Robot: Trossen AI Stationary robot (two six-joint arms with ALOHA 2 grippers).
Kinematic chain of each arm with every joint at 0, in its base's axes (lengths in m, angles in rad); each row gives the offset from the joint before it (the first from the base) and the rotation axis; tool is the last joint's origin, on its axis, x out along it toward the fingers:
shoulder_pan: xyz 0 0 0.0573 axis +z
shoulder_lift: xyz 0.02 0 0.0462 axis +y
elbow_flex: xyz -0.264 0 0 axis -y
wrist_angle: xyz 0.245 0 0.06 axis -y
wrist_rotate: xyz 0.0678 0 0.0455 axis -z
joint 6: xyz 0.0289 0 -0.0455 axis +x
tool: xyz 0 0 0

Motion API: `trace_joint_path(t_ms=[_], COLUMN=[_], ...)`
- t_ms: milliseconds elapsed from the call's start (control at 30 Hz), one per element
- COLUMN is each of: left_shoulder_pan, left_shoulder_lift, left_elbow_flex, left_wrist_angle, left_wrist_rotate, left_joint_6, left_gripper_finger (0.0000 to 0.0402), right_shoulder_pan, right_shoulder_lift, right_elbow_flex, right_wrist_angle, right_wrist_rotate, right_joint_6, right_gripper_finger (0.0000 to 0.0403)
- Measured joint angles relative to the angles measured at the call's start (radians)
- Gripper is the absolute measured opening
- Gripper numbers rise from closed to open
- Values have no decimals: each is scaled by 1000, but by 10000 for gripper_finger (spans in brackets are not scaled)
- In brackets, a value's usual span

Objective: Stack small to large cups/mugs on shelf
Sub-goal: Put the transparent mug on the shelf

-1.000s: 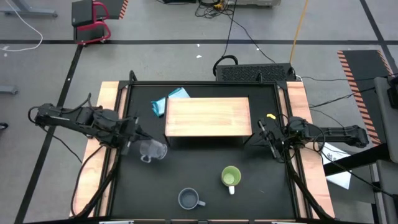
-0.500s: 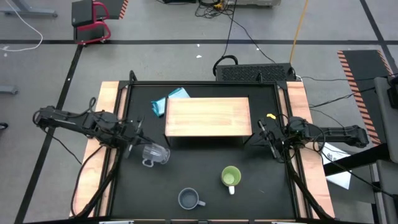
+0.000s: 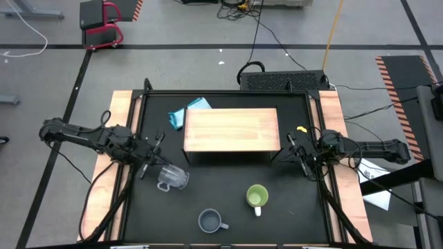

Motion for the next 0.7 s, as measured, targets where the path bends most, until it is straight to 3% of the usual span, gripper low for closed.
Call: trace_joint_path(t_ms=[700], left_shoulder_pan=[0], left_shoulder_lift=[2], left_elbow_flex=[0], left_wrist_angle=[-14], left_wrist_rotate=[-17], left_joint_6=[3], left_gripper_finger=[0], right_shoulder_pan=[0], right_shoulder_lift=[0], right_elbow_flex=[0], right_wrist_angle=[-7], right_wrist_rotate=[0], right_joint_6=[0], right_gripper_finger=[0])
